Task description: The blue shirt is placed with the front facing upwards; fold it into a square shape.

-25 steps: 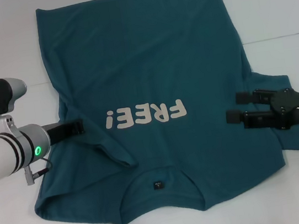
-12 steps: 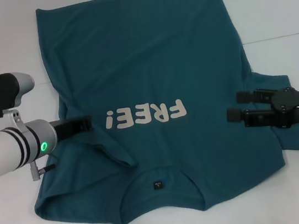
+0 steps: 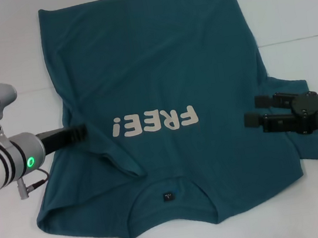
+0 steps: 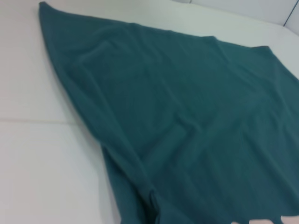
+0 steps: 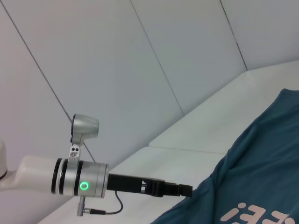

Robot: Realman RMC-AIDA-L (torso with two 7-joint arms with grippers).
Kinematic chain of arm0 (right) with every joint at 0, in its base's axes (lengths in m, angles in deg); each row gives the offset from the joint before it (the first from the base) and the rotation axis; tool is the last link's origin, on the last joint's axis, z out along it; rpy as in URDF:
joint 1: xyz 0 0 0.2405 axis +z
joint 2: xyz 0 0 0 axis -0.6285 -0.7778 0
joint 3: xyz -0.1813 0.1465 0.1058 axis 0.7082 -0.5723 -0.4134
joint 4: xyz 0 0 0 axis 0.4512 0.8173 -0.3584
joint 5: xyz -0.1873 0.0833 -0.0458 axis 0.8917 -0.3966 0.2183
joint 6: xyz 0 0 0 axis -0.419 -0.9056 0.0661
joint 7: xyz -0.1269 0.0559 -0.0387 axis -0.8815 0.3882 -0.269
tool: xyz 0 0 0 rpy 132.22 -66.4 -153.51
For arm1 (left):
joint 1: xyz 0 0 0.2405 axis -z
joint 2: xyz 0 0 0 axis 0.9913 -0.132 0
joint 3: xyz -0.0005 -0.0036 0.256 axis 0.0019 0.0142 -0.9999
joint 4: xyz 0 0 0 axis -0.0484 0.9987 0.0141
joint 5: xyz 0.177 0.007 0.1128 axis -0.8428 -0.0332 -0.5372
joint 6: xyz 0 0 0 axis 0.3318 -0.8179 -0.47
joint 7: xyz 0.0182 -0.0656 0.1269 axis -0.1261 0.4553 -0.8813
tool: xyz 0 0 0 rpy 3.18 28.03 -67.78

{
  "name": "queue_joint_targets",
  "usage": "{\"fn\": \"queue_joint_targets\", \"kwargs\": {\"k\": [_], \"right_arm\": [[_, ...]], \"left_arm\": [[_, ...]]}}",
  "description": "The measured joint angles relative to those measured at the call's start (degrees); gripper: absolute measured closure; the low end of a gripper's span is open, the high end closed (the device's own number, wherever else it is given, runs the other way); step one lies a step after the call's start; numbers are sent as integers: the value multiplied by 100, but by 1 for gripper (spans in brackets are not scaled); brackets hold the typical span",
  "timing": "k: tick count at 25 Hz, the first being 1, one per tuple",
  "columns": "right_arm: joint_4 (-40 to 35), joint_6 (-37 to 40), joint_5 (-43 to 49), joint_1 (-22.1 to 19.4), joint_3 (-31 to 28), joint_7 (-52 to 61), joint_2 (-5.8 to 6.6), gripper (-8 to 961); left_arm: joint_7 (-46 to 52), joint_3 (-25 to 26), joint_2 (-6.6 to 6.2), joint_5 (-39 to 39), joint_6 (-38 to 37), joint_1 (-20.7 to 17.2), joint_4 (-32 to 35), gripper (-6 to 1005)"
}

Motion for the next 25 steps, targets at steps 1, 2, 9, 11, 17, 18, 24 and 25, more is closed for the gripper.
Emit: {"fn": "queue_joint_targets", "kwargs": {"k": [1, 2, 9, 11, 17, 18, 24, 25], "right_arm": [[0, 5, 0, -1, -5, 4, 0, 39], [0, 11, 0, -1, -7, 9, 0, 39], [5, 9, -1, 8, -11, 17, 0, 39], [10, 6, -1, 10, -11, 17, 0, 39], [25, -13, -1, 7, -11, 17, 0, 41], [27, -14, 0, 7, -11, 17, 0, 41], [35, -19, 0, 10, -11, 17, 0, 41], [39, -21, 0, 11, -11, 17, 0, 41]], "left_arm": [[0, 0, 3, -9, -14, -33, 4, 918], [0, 1, 3, -14, -24, -56, -4, 892], [-35, -14, 4, -64, -30, -102, -59, 687], [-39, -29, 5, -68, -28, -104, -77, 594], [-55, -91, 13, -57, 25, -96, -134, 362], [-61, -108, 13, -57, 22, -91, -135, 328], [-70, -125, 14, -19, 43, -40, -146, 429], [-71, -123, 13, -18, 44, -20, -163, 466]]}}
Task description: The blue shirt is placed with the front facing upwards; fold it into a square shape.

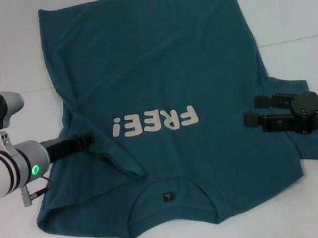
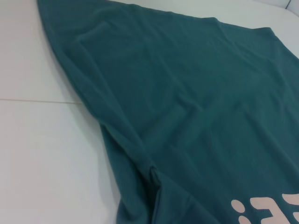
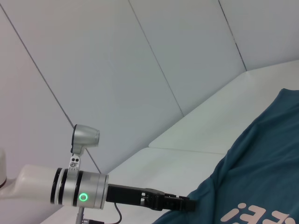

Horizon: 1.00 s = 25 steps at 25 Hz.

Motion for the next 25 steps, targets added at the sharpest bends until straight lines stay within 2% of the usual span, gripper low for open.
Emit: {"fn": "queue_joint_targets", "kwargs": {"k": [5, 14, 19, 25], "right_arm": [[6, -9, 0, 3, 0, 0, 0, 41], [6, -21, 0, -2, 0, 0, 0, 40], [6, -21, 1, -6, -16, 0, 0, 40], [6, -18, 0, -14, -75, 0, 0, 40]], "left_arm": [[0, 1, -23, 6, 11, 161, -217, 652], [-69, 2, -26, 49, -24, 226, -226, 865], [-267, -49, -26, 319, -40, 314, -279, 1008], [-523, -78, -17, 634, -61, 348, -235, 999]]}}
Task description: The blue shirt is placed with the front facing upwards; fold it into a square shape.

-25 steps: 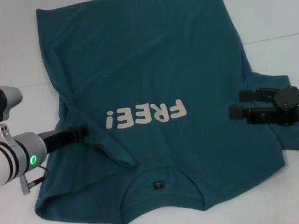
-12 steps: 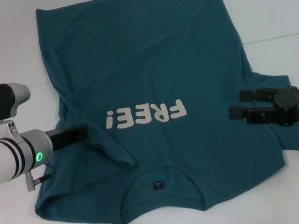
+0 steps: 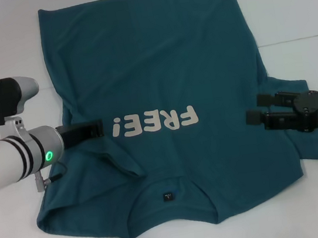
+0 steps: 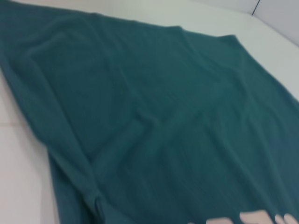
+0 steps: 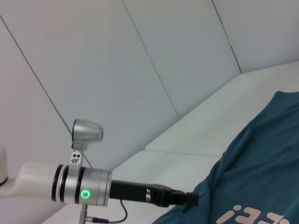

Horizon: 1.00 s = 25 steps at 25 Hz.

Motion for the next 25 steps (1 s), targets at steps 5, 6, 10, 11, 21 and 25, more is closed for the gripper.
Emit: {"fn": "queue_joint_targets", "kwargs": {"k": [5, 6, 10, 11, 21, 25], "right_arm": [[-7, 14, 0, -31, -18, 0, 15, 40], [-7, 14, 1, -35, -29, 0, 16, 39], [-3, 35, 16, -44, -64, 0, 25, 39], [-3, 45, 18, -46, -69, 0, 27, 39], [-41, 46, 44, -40, -56, 338, 193, 40], [-11, 30, 61, -45, -32, 366, 201, 41]], "left_arm": [[28, 105, -14, 3, -255, -285, 451, 998], [51, 163, -17, 3, -303, -320, 518, 985], [67, 271, -16, -68, -398, -391, 722, 933], [67, 268, -16, -103, -435, -391, 757, 915], [318, 492, -52, -413, -874, -349, 860, 740], [446, 502, -62, -945, -1144, -330, 927, 482]]}}
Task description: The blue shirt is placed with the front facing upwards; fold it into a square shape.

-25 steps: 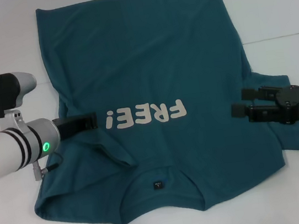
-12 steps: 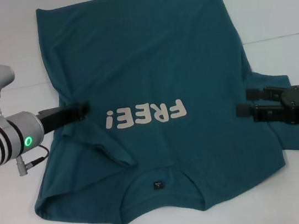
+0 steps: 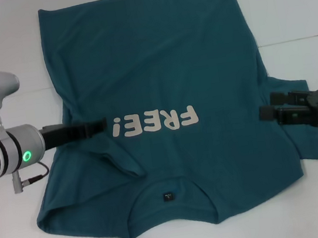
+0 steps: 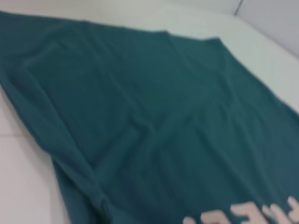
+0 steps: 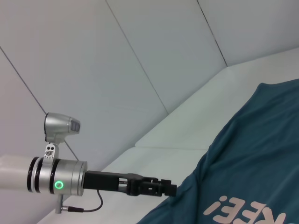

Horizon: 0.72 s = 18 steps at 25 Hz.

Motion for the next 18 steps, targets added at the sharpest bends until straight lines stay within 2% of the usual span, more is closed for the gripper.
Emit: {"fn": "queue_joint_targets", "kwargs": {"k": [4, 10, 18], "right_arm": [[17, -2, 20, -4, 8, 2, 1, 41], [21, -9, 64, -8, 10, 3, 1, 40], [21, -13, 71, 26, 19, 3, 1, 40]], "left_arm": [[133, -1, 6, -292, 85, 20, -64, 290], [146, -167, 30, -536, 563, 103, -314, 153], [148, -221, 43, -556, 1025, 131, -448, 162]]}}
